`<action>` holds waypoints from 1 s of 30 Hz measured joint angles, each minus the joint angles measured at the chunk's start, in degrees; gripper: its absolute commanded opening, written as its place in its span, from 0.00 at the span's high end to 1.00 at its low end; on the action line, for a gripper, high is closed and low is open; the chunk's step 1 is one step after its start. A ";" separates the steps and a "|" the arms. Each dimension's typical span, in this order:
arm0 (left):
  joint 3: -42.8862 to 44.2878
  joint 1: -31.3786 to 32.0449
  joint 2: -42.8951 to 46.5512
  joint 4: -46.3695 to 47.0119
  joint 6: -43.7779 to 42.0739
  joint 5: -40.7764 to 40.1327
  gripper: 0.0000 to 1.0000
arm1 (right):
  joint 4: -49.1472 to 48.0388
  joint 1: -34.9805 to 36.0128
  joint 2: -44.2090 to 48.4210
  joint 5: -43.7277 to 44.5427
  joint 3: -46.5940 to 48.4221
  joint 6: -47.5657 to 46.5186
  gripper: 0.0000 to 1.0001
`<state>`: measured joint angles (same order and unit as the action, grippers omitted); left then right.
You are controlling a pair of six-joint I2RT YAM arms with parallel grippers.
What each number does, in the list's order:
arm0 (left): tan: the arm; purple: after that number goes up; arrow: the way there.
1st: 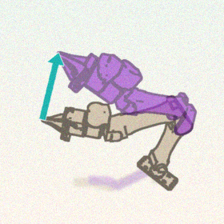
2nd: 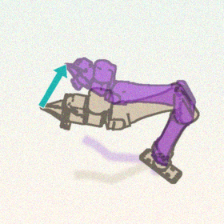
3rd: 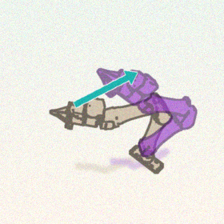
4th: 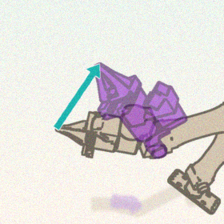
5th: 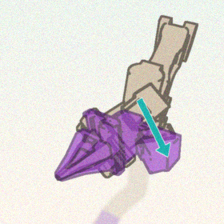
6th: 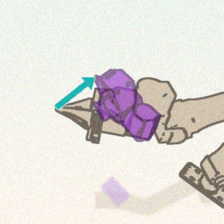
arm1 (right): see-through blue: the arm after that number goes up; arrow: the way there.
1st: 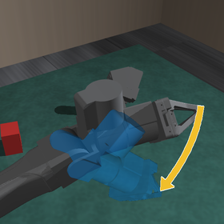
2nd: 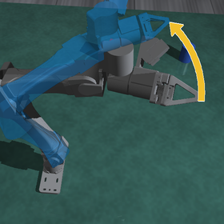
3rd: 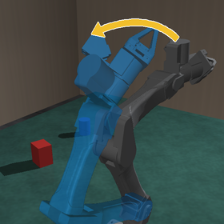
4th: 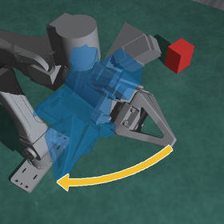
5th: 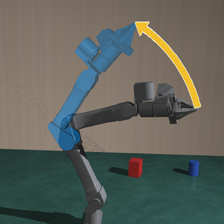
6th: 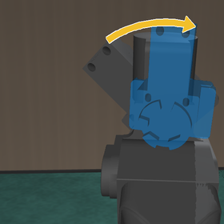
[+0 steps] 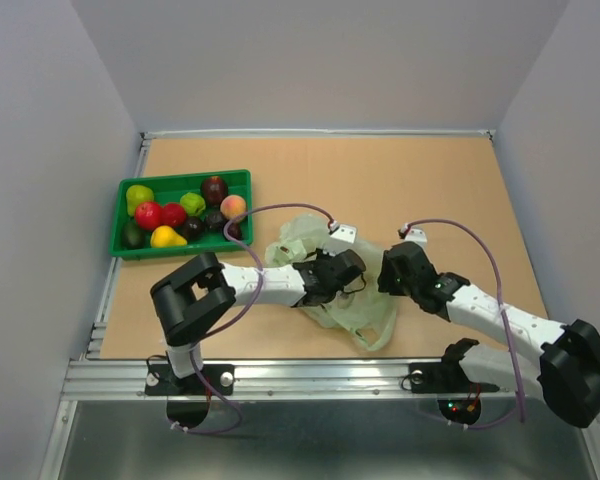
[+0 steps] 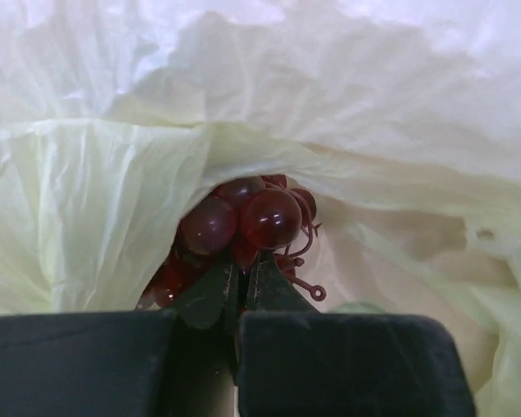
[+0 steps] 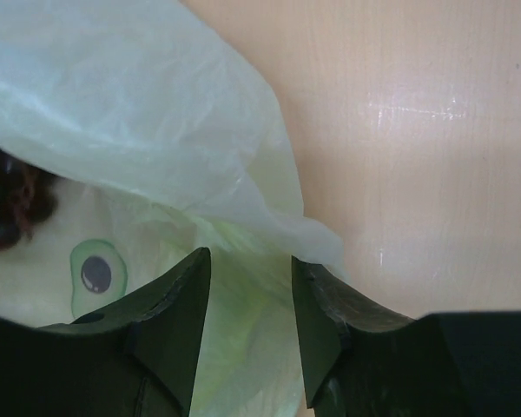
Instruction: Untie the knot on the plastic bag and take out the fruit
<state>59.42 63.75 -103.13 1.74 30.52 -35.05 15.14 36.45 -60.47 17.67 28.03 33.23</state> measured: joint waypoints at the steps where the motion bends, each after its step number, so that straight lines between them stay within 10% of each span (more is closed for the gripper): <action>1: -0.81 0.61 1.14 0.07 -1.49 1.40 1.00 | -0.20 0.00 -0.35 0.39 0.00 -0.02 0.56; 11: -8.24 6.29 18.40 0.00 -13.53 17.57 1.00 | -2.21 0.00 -7.32 7.13 2.80 -0.35 0.99; 30: -3.41 -9.53 44.13 4.48 -17.57 34.42 1.00 | -3.43 -0.02 -13.66 11.06 4.81 2.34 0.99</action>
<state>56.01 54.22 -59.00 6.22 12.95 -0.62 11.70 36.42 -74.13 28.73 32.84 35.57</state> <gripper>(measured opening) 0.058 0.013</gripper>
